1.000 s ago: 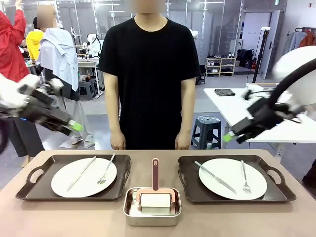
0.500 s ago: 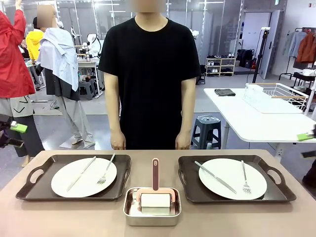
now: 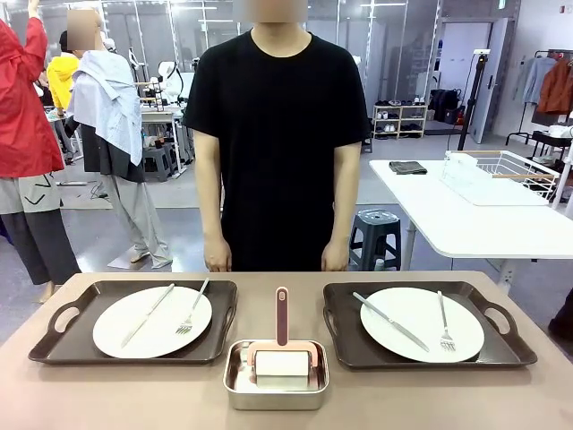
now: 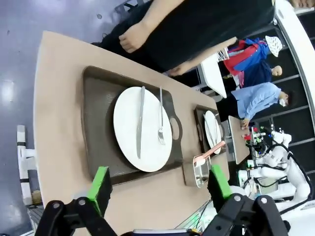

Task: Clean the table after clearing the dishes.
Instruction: When the left (or right) Handle tray is removed, use the left hand (or right hand) to clean the left (or right) side of the table with the Lint Roller.

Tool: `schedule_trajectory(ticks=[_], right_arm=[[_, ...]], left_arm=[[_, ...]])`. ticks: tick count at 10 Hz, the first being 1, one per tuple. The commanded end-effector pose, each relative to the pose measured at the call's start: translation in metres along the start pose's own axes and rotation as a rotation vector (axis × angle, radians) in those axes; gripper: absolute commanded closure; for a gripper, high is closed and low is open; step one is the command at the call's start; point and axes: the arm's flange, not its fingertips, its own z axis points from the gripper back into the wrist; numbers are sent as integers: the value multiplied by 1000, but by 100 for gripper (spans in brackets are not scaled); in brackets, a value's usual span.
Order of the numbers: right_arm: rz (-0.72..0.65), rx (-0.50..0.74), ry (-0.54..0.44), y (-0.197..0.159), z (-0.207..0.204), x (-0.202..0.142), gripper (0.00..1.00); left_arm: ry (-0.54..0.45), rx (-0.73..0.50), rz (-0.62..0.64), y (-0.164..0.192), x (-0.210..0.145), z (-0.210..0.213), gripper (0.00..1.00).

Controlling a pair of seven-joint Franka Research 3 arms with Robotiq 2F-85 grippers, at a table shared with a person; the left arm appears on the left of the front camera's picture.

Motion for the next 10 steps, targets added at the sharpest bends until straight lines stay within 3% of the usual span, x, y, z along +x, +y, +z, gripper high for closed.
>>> schedule_trajectory(ticks=[1,10], right_arm=[[-15,2,-8,-5,4,-4,0],[-15,2,-8,-5,4,-4,0]], left_arm=[[33,-11,-11,-4,4,-20,0],[33,-11,-11,-4,4,-20,0]])
